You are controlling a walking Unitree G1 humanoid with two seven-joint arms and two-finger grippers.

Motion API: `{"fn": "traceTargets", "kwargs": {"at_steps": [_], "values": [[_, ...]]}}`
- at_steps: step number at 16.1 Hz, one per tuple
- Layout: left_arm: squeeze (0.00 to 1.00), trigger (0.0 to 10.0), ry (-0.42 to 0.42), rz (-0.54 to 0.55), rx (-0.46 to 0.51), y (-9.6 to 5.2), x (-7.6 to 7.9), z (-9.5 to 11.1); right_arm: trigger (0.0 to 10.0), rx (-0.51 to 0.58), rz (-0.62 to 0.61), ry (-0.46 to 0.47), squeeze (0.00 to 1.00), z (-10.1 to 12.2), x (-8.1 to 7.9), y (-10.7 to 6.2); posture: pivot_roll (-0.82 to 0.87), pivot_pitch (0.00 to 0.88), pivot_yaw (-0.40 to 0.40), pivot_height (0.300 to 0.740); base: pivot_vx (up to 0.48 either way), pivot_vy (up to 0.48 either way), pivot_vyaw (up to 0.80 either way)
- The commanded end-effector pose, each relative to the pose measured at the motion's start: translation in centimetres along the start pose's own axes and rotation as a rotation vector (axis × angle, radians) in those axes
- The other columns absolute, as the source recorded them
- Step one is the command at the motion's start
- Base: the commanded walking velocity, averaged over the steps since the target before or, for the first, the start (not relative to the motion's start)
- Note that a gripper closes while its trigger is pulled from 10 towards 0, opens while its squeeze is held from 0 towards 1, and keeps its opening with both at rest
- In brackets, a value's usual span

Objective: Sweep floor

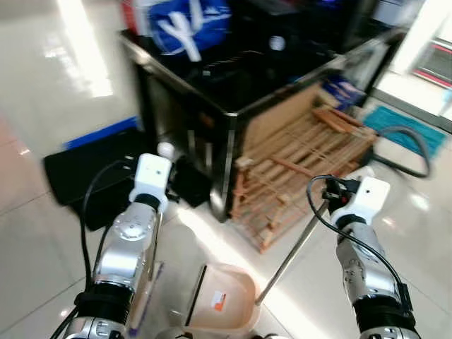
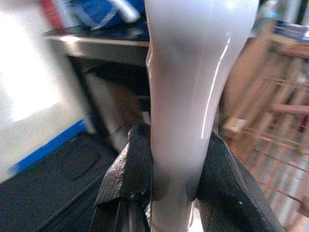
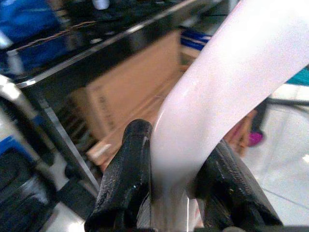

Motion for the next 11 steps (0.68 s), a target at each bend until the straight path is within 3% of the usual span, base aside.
{"fn": "traceTargets", "kwargs": {"at_steps": [1, 5, 11], "values": [[0.00, 10.0, 0.045, -0.057, 0.039, -0.1, 0.9, 0.5, 10.0, 0.028, -0.038, -0.010, 0.00, 1.1, 1.1, -0.1, 0.03, 0.000, -0.012, 0.740, 0.000, 0.000, -0.80], [0.00, 10.0, 0.069, -0.170, 0.031, -1.2, 2.5, -0.4, 10.0, 0.017, -0.085, -0.138, 0.00, 1.3, 2.8, -0.8, 0.02, 0.000, -0.004, 0.740, 0.000, 0.000, -0.80], [0.00, 10.0, -0.058, -0.101, 0.049, -1.4, 1.0, 0.2, 10.0, 0.077, -0.115, -0.120, 0.00, 3.5, 2.7, -1.5, 0.02, 0.032, -0.020, 0.740, 0.000, 0.000, -0.80]]}}
Point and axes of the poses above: a point about 5 cm out from each wrist's last joint towards the gripper, its own y axis pointing out of the wrist towards the gripper, its own z axis along the axis of the wrist's last joint, x = y × z, the point moved 5 cm from there along y, pointing out of the wrist towards the gripper, and after that the axes turned 6 degrees about -y, right-handed, at the moved point
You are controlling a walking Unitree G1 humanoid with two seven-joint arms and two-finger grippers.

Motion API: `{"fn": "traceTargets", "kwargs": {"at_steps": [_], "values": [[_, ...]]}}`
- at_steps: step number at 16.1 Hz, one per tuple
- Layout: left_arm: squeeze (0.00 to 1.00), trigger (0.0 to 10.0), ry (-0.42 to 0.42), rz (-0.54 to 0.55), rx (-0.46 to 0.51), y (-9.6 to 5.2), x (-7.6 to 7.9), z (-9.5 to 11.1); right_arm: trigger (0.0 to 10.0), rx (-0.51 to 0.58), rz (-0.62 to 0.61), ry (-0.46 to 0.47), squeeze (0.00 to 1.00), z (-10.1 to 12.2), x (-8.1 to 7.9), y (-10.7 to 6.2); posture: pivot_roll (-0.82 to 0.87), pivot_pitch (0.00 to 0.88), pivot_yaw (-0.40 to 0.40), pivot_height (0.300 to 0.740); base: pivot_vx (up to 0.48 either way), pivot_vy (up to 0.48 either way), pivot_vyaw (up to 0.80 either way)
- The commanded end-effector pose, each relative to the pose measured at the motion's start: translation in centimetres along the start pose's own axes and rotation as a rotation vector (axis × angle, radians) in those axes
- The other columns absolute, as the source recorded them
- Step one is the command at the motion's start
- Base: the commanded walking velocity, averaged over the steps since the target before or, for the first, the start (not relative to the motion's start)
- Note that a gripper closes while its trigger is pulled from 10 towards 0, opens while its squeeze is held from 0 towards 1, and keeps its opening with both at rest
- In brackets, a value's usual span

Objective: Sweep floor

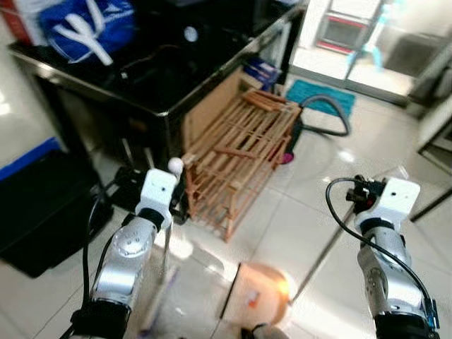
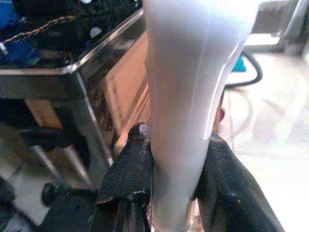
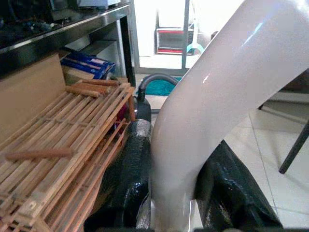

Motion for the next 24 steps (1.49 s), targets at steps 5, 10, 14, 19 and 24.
{"fn": "traceTargets", "kwargs": {"at_steps": [5, 10, 14, 19, 24], "values": [[0.00, 10.0, 0.021, -0.043, 0.067, 1.0, 0.4, 3.3, 10.0, -0.016, -0.048, 0.011, 0.00, 0.4, 0.2, 0.0, 0.01, 0.055, 0.003, 0.740, 0.000, 0.000, -0.80], [0.00, 10.0, -0.031, -0.144, -0.015, 0.1, 2.7, 0.5, 10.0, -0.029, -0.076, -0.021, 0.00, -0.6, 1.3, -1.5, -0.01, 0.000, 0.026, 0.740, 0.000, 0.000, -0.80], [0.00, 10.0, 0.007, -0.304, -0.105, -1.5, 4.5, -1.9, 10.0, -0.022, -0.106, -0.018, 0.00, -0.4, 2.0, -1.5, 0.00, 0.000, 0.028, 0.740, 0.000, 0.000, -0.80], [0.00, 10.0, 0.051, -0.190, 0.011, -0.3, 3.0, 1.1, 10.0, -0.014, -0.082, -0.018, 0.00, -0.5, 0.7, -1.0, 0.02, 0.006, 0.016, 0.740, 0.000, 0.000, -0.80], [0.00, 10.0, 0.042, -0.084, 0.004, 0.6, 1.7, 1.6, 10.0, 0.000, -0.105, -0.040, 0.00, 0.4, 1.0, -0.6, 0.02, 0.034, 0.020, 0.740, 0.000, 0.000, -0.80]]}}
Point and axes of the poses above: a point about 5 cm out from each wrist's last joint towards the gripper, its own y axis pointing out of the wrist towards the gripper, its own z axis along the axis of the wrist's last joint, x = y × z, the point moved 5 cm from there along y, pointing out of the wrist towards the gripper, and after that the axes turned 6 degrees about -y, right-handed, at the moved point
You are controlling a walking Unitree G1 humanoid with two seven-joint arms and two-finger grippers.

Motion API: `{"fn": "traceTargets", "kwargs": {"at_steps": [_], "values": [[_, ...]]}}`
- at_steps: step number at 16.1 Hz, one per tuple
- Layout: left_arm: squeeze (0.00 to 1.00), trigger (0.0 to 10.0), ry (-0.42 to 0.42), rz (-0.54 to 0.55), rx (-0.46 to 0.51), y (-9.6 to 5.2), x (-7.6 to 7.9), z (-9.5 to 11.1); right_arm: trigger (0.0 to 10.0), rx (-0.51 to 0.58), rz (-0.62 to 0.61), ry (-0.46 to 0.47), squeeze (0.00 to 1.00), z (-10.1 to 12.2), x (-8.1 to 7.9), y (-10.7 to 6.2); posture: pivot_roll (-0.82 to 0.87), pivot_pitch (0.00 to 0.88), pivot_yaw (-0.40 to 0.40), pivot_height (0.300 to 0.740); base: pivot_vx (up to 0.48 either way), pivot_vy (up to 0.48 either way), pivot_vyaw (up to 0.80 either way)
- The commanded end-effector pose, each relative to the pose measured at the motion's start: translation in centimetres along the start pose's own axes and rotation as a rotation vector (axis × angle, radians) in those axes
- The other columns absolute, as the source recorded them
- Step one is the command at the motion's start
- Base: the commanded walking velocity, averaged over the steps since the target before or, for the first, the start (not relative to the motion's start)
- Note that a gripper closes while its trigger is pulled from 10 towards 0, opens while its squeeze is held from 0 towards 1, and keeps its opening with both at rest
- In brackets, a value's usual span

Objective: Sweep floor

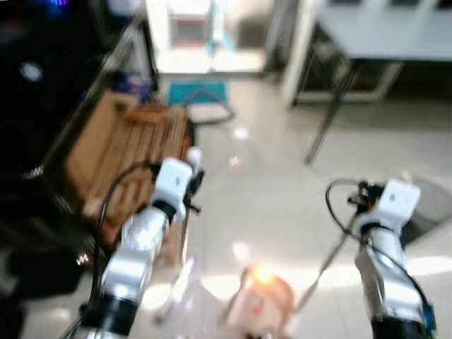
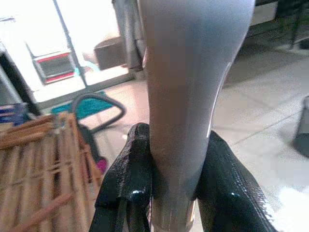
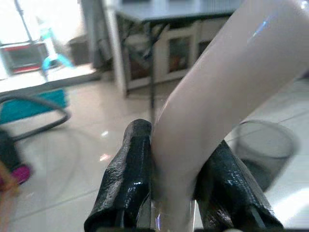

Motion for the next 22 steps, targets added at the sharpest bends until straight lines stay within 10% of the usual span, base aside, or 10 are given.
{"fn": "traceTargets", "kwargs": {"at_steps": [1, 9, 17, 22], "values": [[0.00, 10.0, 0.011, 0.010, 0.009, -0.2, -0.4, 0.2, 10.0, 0.015, -0.004, -0.028, 0.00, 0.8, 0.5, -0.1, 0.01, 0.037, 0.019, 0.740, 0.000, 0.000, -0.80], [0.00, 10.0, 0.078, 0.248, -0.044, -0.8, -3.8, -1.4, 10.0, -0.050, -0.004, -0.029, 0.00, -0.5, 0.1, -0.6, 0.03, 0.057, 0.009, 0.740, 0.000, 0.000, -0.80], [0.00, 10.0, 0.023, 0.149, 0.094, 0.3, -2.8, 3.3, 10.0, -0.009, 0.011, -0.016, 0.00, 1.4, -0.4, 0.0, 0.07, 0.095, -0.002, 0.740, 0.000, 0.000, -0.80], [0.00, 10.0, -0.009, 0.095, 0.075, 0.1, -1.4, 2.5, 10.0, -0.072, 0.007, -0.003, 0.00, -1.1, -0.2, -1.2, 0.14, 0.021, -0.021, 0.740, 0.000, 0.000, -0.80]]}}
Point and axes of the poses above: a point about 5 cm out from each wrist's last joint towards the gripper, its own y axis pointing out of the wrist towards the gripper, its own z axis along the axis of the wrist's last joint, x = y × z, the point moved 5 cm from there along y, pointing out of the wrist towards the gripper, and after that the axes turned 6 degrees about -y, right-handed, at the moved point
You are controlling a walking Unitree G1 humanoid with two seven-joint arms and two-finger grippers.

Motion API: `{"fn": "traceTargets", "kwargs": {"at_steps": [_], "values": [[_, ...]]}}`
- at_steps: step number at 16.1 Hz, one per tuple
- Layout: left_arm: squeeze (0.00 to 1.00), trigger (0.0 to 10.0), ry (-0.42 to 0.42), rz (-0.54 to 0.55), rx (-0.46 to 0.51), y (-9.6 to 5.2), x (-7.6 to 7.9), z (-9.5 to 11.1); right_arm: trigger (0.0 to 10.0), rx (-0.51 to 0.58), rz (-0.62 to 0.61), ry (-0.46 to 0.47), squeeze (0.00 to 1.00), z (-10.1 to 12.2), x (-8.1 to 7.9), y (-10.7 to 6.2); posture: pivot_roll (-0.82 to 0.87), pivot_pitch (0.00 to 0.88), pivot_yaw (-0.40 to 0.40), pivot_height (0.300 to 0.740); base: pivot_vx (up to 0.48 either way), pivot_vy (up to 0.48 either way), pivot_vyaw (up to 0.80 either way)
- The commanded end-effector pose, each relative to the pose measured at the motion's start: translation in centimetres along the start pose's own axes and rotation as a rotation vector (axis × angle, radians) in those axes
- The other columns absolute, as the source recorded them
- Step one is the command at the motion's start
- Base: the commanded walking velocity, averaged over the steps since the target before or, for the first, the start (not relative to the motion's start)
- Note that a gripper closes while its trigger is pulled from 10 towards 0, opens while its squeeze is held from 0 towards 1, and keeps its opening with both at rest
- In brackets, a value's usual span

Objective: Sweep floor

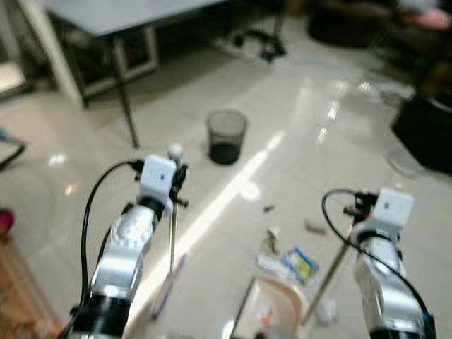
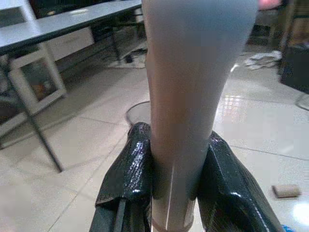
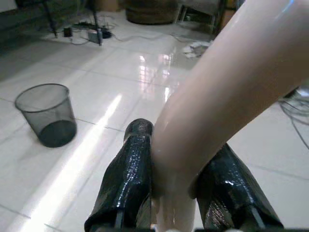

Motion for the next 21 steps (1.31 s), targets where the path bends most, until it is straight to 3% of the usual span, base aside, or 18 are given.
{"fn": "traceTargets", "kwargs": {"at_steps": [1, 4, 6, 10, 12, 17, 21], "values": [[0.00, 10.0, 0.001, -0.019, 0.040, 0.5, 0.8, 1.2, 10.0, 0.020, -0.002, 0.025, 0.00, 0.5, 0.0, 0.0, 0.14, 0.005, -0.025, 0.740, 0.000, 0.000, -0.80], [0.00, 10.0, 0.042, 0.077, 0.007, 1.0, -0.2, 0.4, 10.0, 0.029, 0.046, 0.005, 0.00, 0.7, -1.1, 0.1, 0.13, 0.015, -0.025, 0.740, 0.000, 0.000, -0.80], [0.00, 10.0, 0.029, 0.047, 0.047, 1.3, 0.3, 1.5, 10.0, 0.040, 0.033, 0.014, 0.00, 1.2, -0.9, 0.3, 0.13, 0.025, -0.014, 0.740, 0.000, 0.000, -0.80], [0.00, 10.0, 0.042, 0.051, 0.092, 2.5, -0.4, 3.8, 10.0, 0.053, 0.070, 0.010, 0.00, 2.2, -1.6, 1.2, 0.09, 0.059, -0.002, 0.740, 0.000, 0.000, -0.80], [0.00, 10.0, 0.036, 0.055, 0.088, 2.2, -0.6, 3.4, 10.0, 0.060, 0.090, 0.000, 0.00, 2.4, -2.0, 1.0, 0.06, 0.057, 0.017, 0.740, 0.000, 0.000, -0.80], [0.00, 10.0, 0.037, 0.038, 0.069, 2.3, -0.9, 3.0, 10.0, 0.085, 0.068, 0.012, 0.00, 3.0, -1.2, 0.7, 0.02, 0.075, 0.044, 0.740, 0.000, 0.434, -0.80], [0.00, 10.0, 0.045, 0.062, 0.041, 1.8, -1.9, 1.8, 10.0, 0.176, 0.142, -0.056, 0.00, 4.6, -1.7, 0.7, 0.02, 0.070, 0.030, 0.740, 0.000, 0.480, 0.00]]}}
Point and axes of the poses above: a point about 5 cm out from each wrist's last joint towards the gripper, its own y axis pointing out of the wrist towards the gripper, its own z axis along the axis of the wrist's last joint, x = y × z, the point moved 5 cm from there along y, pointing out of the wrist towards the gripper, and after that the axes turned 6 degrees about -y, right-handed, at the moved point
